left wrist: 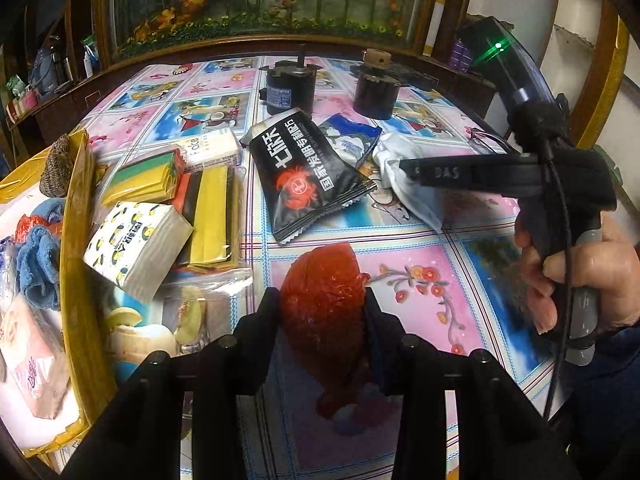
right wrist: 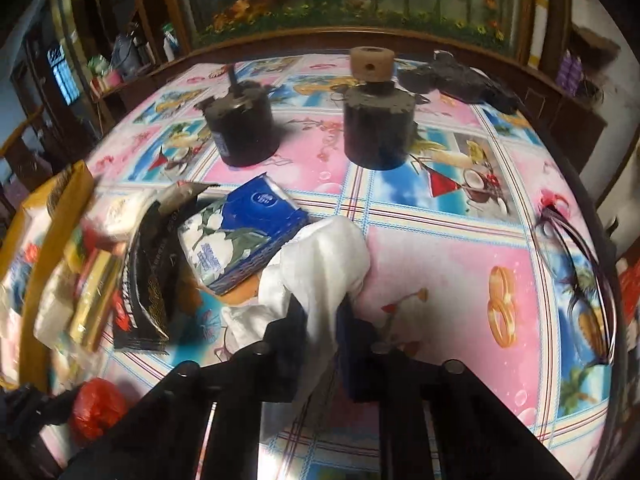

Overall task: Organize soft objects
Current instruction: 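Carry the white tissue with the right tool while the left tool carries the red bag to the tray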

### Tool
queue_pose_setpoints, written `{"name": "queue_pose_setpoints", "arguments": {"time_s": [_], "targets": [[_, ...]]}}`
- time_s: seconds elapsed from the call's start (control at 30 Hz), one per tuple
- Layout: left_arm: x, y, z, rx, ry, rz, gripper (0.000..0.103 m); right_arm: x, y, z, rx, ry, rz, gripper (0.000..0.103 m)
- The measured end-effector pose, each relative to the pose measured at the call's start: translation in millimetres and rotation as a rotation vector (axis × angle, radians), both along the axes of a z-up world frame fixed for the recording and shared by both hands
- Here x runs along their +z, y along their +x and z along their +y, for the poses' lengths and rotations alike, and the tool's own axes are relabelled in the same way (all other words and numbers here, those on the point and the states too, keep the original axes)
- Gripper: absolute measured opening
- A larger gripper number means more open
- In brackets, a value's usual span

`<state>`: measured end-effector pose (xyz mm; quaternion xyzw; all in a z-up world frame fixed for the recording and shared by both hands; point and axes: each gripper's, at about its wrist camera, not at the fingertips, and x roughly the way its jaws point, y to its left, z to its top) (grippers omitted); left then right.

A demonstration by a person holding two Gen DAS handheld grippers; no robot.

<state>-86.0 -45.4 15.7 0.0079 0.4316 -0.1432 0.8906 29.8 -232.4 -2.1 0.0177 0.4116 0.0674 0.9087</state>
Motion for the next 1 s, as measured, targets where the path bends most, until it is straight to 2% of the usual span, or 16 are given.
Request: {"name": "queue_pose_setpoints", "arguments": {"time_s": [0.13,0.23,0.3,0.6,1.0], "targets": [[3.2,-3.6,-0.1,0.01,0.0,-0.031,0.038,17.7,-12.1,-9.3,-0.043,0.038,-0.085,0.013],[5.5,-6.1,-1.4,0.016,0.009,-0.057,0.038,28.8,-19.4,-13.2,-0.038,0.097,-0.125,0.013],[5.6,-6.0,-1.5,0.017,0.008,-0.059,0.038,32.6,-22.7,-11.9,-0.03,0.102,-0.148,0.013],[5.9,-7.2,-1.3,0.033,0.018,-0.063,0.038,35.3,-32.1,12.1,0.065,0.115,-0.164,0.013],[6.2,-6.8,-1.2,0.045,0.019,-0.066,0.038,35.4,-34.2,15.1,0.083,0.126,-0.167,0.013]]}}
